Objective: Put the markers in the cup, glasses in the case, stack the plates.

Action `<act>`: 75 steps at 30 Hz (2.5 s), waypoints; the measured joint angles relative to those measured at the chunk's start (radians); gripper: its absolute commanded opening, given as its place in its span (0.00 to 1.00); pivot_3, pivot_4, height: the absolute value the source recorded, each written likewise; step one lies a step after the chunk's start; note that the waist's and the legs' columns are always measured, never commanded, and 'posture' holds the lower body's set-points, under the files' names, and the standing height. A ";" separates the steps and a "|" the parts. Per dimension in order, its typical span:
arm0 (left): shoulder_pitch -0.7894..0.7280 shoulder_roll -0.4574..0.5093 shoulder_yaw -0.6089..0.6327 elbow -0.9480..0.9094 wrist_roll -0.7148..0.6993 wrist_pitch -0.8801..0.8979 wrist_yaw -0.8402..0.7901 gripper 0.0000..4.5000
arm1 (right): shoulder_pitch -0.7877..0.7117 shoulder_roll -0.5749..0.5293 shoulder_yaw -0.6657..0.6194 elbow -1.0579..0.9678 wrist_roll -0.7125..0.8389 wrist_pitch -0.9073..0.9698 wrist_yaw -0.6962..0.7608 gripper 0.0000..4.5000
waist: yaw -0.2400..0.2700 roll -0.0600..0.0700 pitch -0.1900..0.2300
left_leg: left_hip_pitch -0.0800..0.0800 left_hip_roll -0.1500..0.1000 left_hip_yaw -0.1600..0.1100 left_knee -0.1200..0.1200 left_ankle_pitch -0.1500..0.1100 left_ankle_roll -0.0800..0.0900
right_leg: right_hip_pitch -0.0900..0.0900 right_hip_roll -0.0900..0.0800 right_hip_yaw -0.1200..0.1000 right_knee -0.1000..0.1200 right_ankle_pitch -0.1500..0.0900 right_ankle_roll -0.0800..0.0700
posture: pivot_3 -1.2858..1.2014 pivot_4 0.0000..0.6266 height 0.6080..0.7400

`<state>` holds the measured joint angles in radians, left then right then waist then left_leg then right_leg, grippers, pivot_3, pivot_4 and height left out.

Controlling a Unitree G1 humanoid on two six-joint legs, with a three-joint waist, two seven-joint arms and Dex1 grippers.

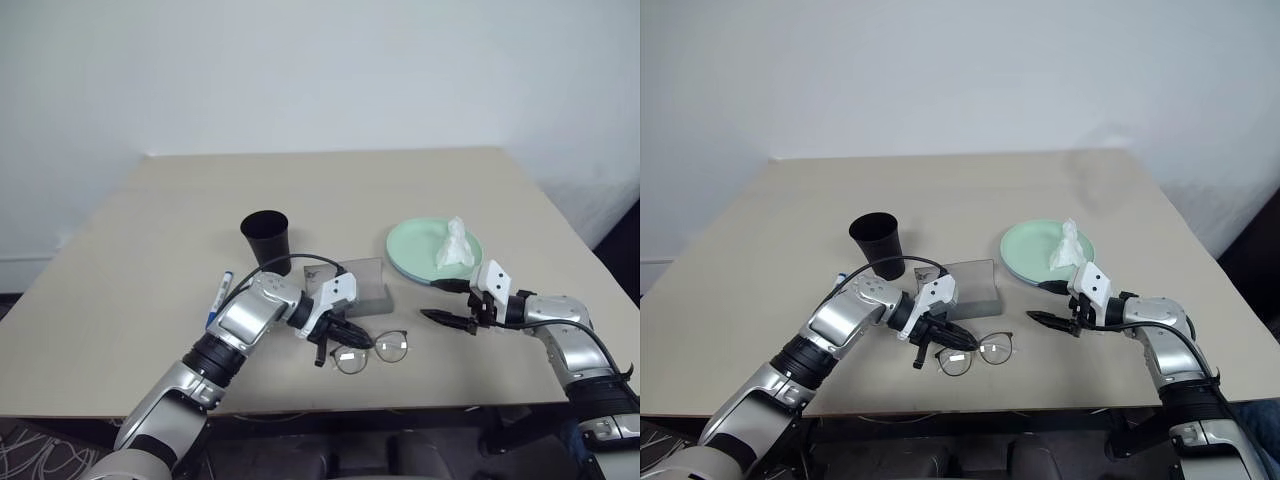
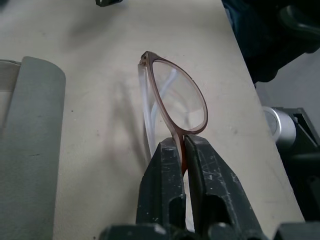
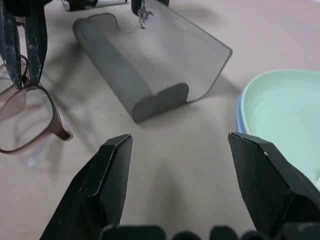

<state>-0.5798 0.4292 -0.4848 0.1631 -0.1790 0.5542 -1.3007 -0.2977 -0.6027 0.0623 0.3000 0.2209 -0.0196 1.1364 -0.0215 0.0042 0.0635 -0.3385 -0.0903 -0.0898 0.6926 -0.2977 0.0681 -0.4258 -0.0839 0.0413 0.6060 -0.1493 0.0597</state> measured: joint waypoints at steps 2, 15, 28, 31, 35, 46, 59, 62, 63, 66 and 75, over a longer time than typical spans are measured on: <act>0.000 0.000 0.000 0.000 0.001 -0.004 0.000 0.02 | -0.001 0.000 0.000 0.014 -0.009 -0.008 0.000 0.74 | 0.000 0.000 0.000 | 0.000 0.000 0.000 0.000 0.000 0.000 | 0.000 0.000 0.000 0.000 0.000 0.000 | 0.52 0.00 1.00; -0.106 0.000 0.073 -0.009 -0.031 -0.032 0.000 0.02 | -0.025 0.010 0.001 0.106 -0.033 -0.063 0.001 0.74 | -0.001 0.000 0.000 | 0.000 0.000 0.000 0.000 0.000 0.000 | 0.000 0.000 0.000 0.000 0.000 0.000 | 0.52 0.00 1.00; -0.294 0.030 0.122 0.205 0.055 -0.203 0.044 0.02 | -0.032 0.018 0.002 0.129 -0.038 -0.079 0.001 0.74 | -0.001 -0.001 0.000 | 0.000 0.000 0.000 0.000 0.000 0.000 | 0.000 0.000 0.000 0.000 0.000 0.000 | 0.52 0.00 1.00; -0.302 0.046 0.106 0.297 0.112 -0.290 0.033 0.02 | -0.032 0.019 0.002 0.130 -0.038 -0.083 0.001 0.74 | 0.000 -0.001 0.000 | 0.000 0.000 0.000 0.000 0.000 0.000 | 0.000 0.000 0.000 0.000 0.000 0.000 | 0.52 0.00 1.00; -0.302 0.037 0.071 0.383 0.173 -0.386 0.013 0.02 | -0.036 0.025 0.004 0.140 -0.038 -0.089 0.001 0.74 | 0.001 -0.001 0.000 | -0.001 -0.001 -0.001 0.000 0.000 0.000 | 0.000 0.000 0.000 -0.001 0.000 0.000 | 0.52 0.00 1.00; -0.311 -0.036 0.030 0.525 0.287 -0.515 0.043 0.02 | -0.036 0.026 0.008 0.141 -0.038 -0.094 0.000 0.74 | 0.000 -0.002 0.000 | -0.001 -0.001 0.000 0.000 0.000 0.001 | -0.001 0.000 0.000 0.000 0.000 0.000 | 0.52 0.00 1.00; -0.320 -0.057 0.031 0.545 0.300 -0.483 -0.020 0.02 | -0.023 0.026 0.008 0.138 -0.038 -0.092 -0.008 0.74 | 0.000 -0.002 0.000 | -0.001 -0.001 0.000 0.000 0.000 0.001 | -0.001 0.000 0.000 0.000 0.000 0.000 | 0.52 0.00 1.00; -0.317 -0.044 0.031 0.523 0.300 -0.466 -0.045 0.02 | -0.023 0.026 0.008 0.138 -0.038 -0.091 -0.009 0.74 | 0.000 -0.002 0.000 | -0.001 -0.001 0.000 0.000 0.000 0.001 | -0.001 0.000 0.000 0.000 0.000 0.000 | 0.52 0.00 1.00; -0.314 -0.041 0.031 0.517 0.299 -0.463 -0.049 0.02 | -0.023 0.026 0.008 0.138 -0.038 -0.091 -0.009 0.74 | 0.000 -0.002 0.000 | -0.001 -0.001 0.000 0.000 0.000 0.001 | -0.001 0.000 0.000 0.000 0.000 0.000 | 0.52 0.00 1.00; -0.305 -0.041 0.033 0.505 0.299 -0.454 -0.050 0.02 | -0.023 0.026 0.008 0.138 -0.038 -0.089 -0.009 0.74 | 0.000 -0.002 0.000 | -0.001 -0.001 -0.001 0.000 0.000 0.001 | -0.001 0.000 0.000 0.000 0.000 0.000 | 0.52 0.00 1.00; -0.294 -0.045 0.037 0.500 0.299 -0.440 -0.041 0.36 | -0.022 0.026 0.007 0.075 0.009 -0.021 0.047 0.74 | 0.000 -0.002 0.000 | -0.001 -0.001 -0.001 0.001 0.000 0.001 | 0.000 0.000 0.000 0.000 0.000 0.000 | 0.52 0.00 1.00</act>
<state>-0.8738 0.3841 -0.4473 0.6627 0.1196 0.1139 -1.3416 -0.3197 -0.5771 0.0695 0.3747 0.2297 -0.0407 1.1832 -0.0214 0.0022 0.0636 -0.3392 -0.0914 -0.0906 0.6932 -0.2974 0.0688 -0.4262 -0.0841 0.0414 0.6061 -0.1490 0.0598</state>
